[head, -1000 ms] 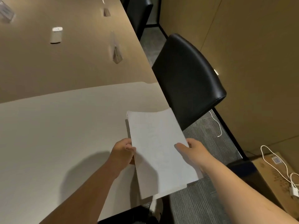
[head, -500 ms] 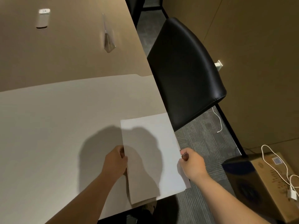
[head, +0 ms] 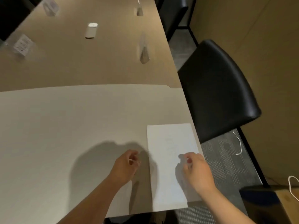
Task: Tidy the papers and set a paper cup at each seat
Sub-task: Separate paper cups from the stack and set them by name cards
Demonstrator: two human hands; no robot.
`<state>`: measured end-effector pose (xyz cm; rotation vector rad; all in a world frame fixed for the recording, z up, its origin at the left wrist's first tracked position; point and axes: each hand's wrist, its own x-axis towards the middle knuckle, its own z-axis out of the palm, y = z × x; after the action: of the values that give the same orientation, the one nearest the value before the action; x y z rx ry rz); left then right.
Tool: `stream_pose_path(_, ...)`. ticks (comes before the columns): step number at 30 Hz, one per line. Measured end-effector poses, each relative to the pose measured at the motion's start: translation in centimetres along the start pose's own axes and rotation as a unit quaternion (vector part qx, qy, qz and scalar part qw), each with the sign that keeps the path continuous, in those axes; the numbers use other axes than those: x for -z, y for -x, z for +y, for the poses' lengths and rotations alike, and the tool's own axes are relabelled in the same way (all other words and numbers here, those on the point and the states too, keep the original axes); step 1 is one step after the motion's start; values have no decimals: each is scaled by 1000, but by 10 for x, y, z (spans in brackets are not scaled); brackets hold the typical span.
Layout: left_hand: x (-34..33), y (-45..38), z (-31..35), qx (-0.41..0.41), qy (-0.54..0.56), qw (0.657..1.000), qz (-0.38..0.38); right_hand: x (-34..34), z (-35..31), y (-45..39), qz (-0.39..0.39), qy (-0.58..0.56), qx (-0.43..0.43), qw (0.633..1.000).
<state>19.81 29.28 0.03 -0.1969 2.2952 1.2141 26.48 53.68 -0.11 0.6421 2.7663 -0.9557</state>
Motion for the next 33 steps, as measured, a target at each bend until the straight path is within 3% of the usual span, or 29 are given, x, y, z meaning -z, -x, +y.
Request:
stream_pose_path(3, 51, 13, -32, -23, 23, 999, 15, -31, -62, 10, -44, -1, 95, 995)
stream_pose_path(9, 168, 34, -98, -45, 29, 995, 80, -99, -162, 17, -102, 44, 137, 984)
stream_pose_path(14, 282, 47, -172, -35, -52, 984, 166, -178, -260, 39, -171, 68, 187, 965)
stream_pose_path(18, 376, 62, -227, -52, -191, 936, 291, -245, -345, 63, -241, 79, 237, 938)
stream_pose_path(23, 475, 78, -289, -63, -282, 879, 380, -308, -428, 90, -301, 84, 270, 911)
stream_pose_path(28, 549, 66, -325, 70, -289, 856, 424, -337, -477, 97, -325, 100, 303, 890)
stream_pose_path(33, 595, 35, -359, 164, -241, 871, 395, -348, -507, 92, -326, 116, 314, 884)
